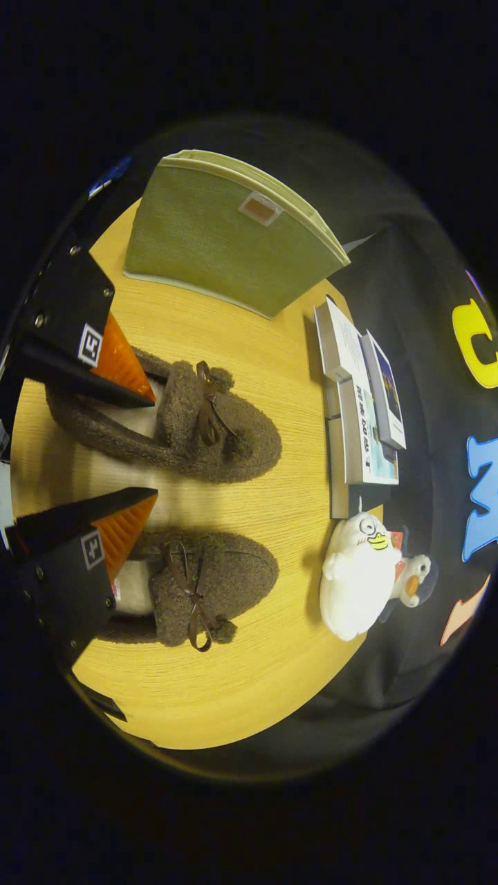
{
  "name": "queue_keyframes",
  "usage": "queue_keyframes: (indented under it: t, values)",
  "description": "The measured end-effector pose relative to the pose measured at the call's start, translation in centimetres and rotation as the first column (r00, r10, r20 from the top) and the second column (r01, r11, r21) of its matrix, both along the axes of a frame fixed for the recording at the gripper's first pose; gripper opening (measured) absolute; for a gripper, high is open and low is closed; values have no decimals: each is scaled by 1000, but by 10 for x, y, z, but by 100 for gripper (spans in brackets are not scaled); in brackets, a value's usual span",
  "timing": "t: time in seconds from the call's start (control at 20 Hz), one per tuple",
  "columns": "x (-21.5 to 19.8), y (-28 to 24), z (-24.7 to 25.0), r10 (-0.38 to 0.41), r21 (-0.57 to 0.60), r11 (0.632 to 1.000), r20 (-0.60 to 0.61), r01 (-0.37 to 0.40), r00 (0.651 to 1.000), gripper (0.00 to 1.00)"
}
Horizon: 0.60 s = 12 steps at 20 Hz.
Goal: Open the storage box then place both shoes into the box .Put the left shoe in first, then the right shoe, with the right side of both shoes facing outward in a uniform manner.
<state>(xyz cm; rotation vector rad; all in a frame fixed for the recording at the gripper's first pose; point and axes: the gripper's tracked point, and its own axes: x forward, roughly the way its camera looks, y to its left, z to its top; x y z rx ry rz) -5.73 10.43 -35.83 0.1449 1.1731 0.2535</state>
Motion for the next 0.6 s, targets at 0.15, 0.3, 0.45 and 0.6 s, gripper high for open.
queue_keyframes:
  t: [0.15,0.3,0.45,0.6]
  values:
    - [-4,4,-9,-12,17,1000,-43,13,999,55]
    - [-2,9,-8,-41,46,998,-54,44,998,56]
    - [-5,5,-10,-38,32,999,-85,40,996,24]
    - [1,6,-5,-149,83,984,-98,157,984,1]
